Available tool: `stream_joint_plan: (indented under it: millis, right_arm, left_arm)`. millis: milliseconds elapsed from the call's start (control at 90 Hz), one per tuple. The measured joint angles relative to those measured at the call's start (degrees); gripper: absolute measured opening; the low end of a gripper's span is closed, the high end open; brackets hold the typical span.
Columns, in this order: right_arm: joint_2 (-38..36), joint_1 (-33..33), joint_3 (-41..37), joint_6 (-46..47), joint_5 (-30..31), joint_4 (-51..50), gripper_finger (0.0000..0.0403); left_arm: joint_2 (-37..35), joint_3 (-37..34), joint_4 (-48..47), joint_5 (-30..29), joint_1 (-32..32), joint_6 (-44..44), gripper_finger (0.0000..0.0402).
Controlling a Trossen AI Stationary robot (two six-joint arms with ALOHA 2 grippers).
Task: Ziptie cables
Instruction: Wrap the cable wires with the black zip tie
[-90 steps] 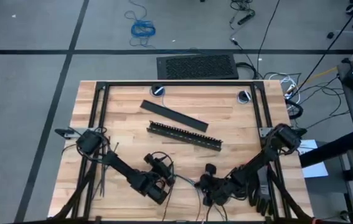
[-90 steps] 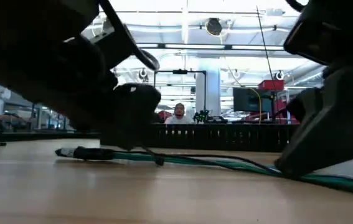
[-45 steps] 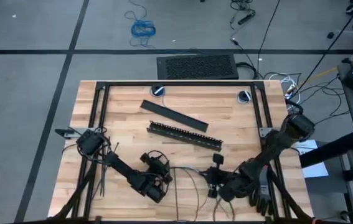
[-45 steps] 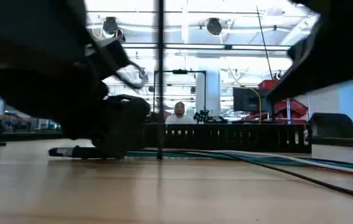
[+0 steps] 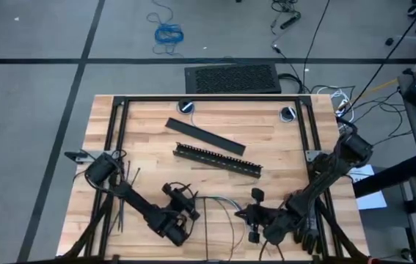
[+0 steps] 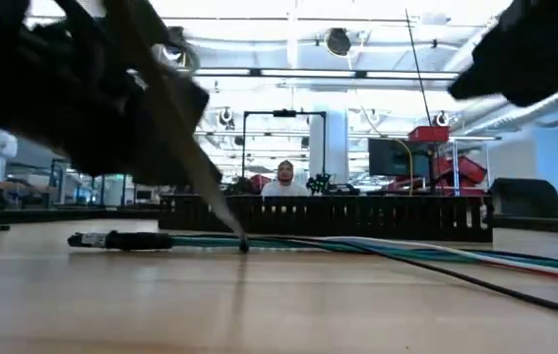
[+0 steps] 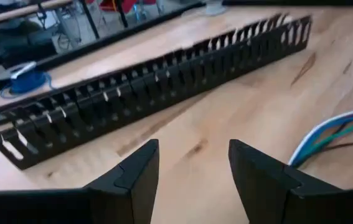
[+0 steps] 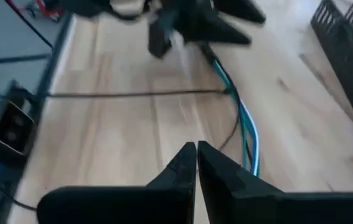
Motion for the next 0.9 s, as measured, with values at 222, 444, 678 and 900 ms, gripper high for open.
stream_joint_plan:
  millis: [222, 444, 678, 900]
  right_arm:
    - [2.0, -0.5, 0.0, 2.6, -2.7, 7.2, 0.0009]
    - [2.1, -0.2, 0.0, -2.0, -5.2, 13.7, 0.0009]
    - [2.0, 1.3, 0.1, -9.3, -8.7, 23.0, 0.0009]
    - [-7.4, -4.6, 0.1, -28.1, 13.2, 18.4, 0.0009]
  left_arm:
    - [-0.2, 0.0, -6.9, -2.3, 0.2, -10.5, 0.0191]
    - [-0.2, -1.0, -15.0, 0.0, -0.3, -21.5, 0.0191]
    - [-0.4, -1.0, -17.7, 0.1, -2.3, -24.6, 0.0191]
    - [-0.4, -1.0, -22.7, 0.8, -2.4, -30.4, 0.0191]
